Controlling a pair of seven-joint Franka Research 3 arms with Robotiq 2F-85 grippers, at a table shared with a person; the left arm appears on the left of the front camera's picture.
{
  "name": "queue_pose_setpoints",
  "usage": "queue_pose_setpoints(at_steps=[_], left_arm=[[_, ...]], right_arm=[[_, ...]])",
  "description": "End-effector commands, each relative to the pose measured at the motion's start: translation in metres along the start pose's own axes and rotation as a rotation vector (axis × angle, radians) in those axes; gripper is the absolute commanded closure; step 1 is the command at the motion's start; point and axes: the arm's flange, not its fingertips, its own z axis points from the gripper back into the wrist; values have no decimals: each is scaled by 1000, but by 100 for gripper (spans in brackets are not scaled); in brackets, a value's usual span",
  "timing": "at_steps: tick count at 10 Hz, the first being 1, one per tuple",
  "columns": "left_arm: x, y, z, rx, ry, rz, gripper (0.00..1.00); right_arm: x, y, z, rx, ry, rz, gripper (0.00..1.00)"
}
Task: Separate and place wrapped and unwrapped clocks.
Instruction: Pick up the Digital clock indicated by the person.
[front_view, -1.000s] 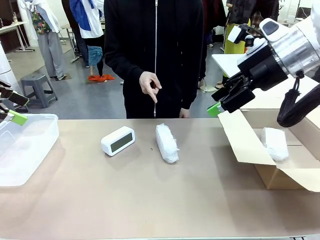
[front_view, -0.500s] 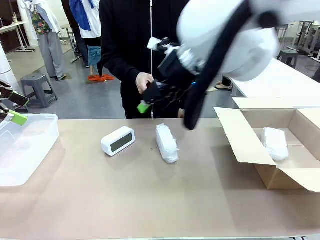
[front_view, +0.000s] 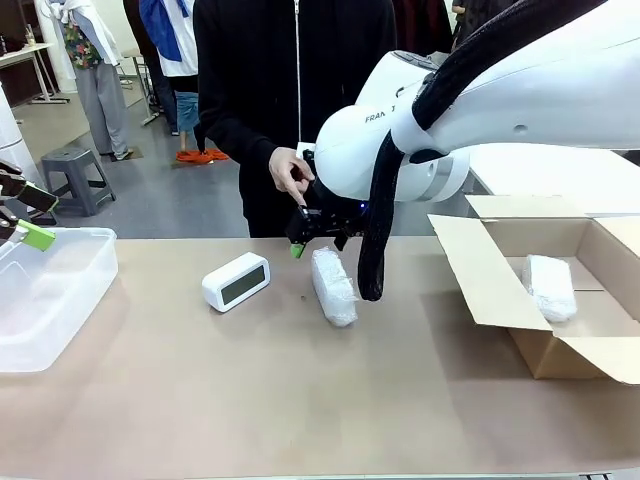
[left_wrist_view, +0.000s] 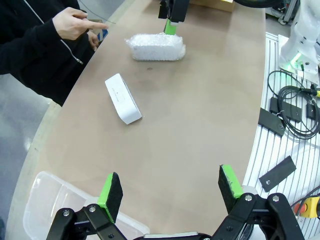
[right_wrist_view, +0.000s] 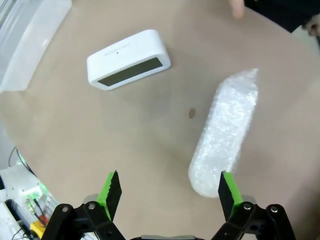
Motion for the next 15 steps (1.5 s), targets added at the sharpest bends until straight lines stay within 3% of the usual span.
queue_pose_setpoints(at_steps=[1,2,4,5,9,15], left_arm=[[-1,2,0,-17,-14,-12,0],[-1,2,0,-17,-14,-12,0],[-1,2,0,-17,-14,-12,0],[-1,2,0,-17,-14,-12,0],[-1,2,0,-17,-14,-12,0],[-1,2,0,-17,-14,-12,0]], right_arm=[[-7,21,33,15,-177,28,0],[0,0,0,0,0,0,0],[0,0,0,0,0,0,0],[2,7,15,-2,-45,9,0],[31,-20,-25,-71,116,-70,0],[45,-37,-79,-167,223,-222,0]])
